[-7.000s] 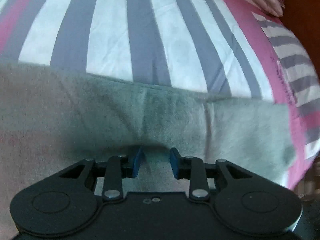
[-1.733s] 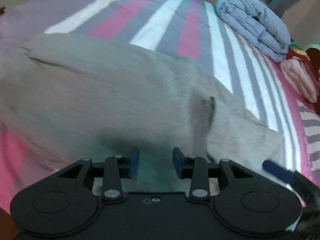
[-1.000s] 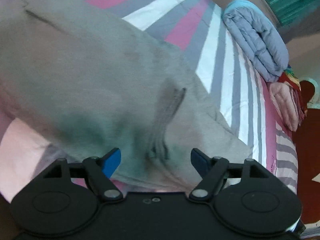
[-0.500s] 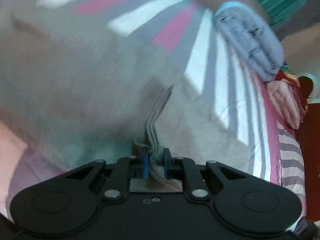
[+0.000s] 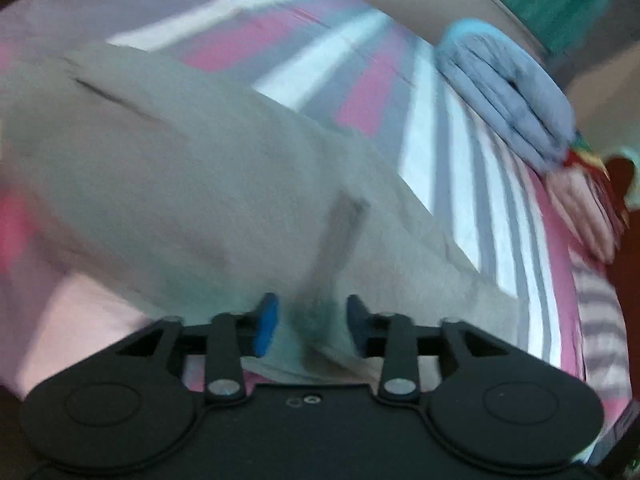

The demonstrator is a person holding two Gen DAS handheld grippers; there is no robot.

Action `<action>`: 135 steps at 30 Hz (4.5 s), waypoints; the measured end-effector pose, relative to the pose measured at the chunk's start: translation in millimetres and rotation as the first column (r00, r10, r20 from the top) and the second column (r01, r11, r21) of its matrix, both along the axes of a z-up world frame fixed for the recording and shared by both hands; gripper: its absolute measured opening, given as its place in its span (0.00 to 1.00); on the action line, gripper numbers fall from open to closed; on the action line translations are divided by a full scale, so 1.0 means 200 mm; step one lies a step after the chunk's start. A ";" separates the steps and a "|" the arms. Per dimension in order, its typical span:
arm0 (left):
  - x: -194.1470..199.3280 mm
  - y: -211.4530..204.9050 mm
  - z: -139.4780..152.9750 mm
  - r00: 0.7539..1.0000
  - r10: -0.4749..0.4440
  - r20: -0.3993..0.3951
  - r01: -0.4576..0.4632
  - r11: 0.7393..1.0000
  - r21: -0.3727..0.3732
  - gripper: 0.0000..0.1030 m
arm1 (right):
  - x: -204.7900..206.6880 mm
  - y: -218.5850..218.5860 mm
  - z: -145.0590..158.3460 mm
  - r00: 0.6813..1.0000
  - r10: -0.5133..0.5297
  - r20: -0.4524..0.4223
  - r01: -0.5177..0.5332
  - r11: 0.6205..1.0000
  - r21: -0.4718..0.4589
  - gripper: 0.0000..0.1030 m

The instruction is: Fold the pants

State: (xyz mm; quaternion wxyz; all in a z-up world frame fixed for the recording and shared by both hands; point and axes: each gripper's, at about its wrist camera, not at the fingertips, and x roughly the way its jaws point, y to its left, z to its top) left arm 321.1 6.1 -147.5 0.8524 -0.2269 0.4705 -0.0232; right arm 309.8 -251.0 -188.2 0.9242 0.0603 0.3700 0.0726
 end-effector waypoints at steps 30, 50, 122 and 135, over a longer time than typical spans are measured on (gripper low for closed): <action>0.03 1.03 -0.27 0.878 0.473 -0.071 -0.478 0.862 -0.168 0.58 | 0.19 0.47 -0.16 0.993 0.118 -0.028 -0.119 0.991 -0.058 0.87; 0.15 1.15 -0.51 0.851 0.522 -0.058 -0.452 0.671 -0.587 0.09 | 0.20 0.47 -0.17 0.992 0.124 -0.010 -0.125 0.991 -0.047 0.92; -0.12 -0.35 0.02 0.947 -0.304 0.103 0.290 0.948 0.133 0.70 | -0.01 -0.45 0.34 1.000 -0.002 0.000 0.002 0.977 0.215 0.26; -0.17 -0.36 0.06 0.934 -0.341 0.110 0.320 0.931 0.175 0.70 | -0.12 -0.36 0.45 0.993 -0.075 0.092 0.069 0.995 0.069 0.55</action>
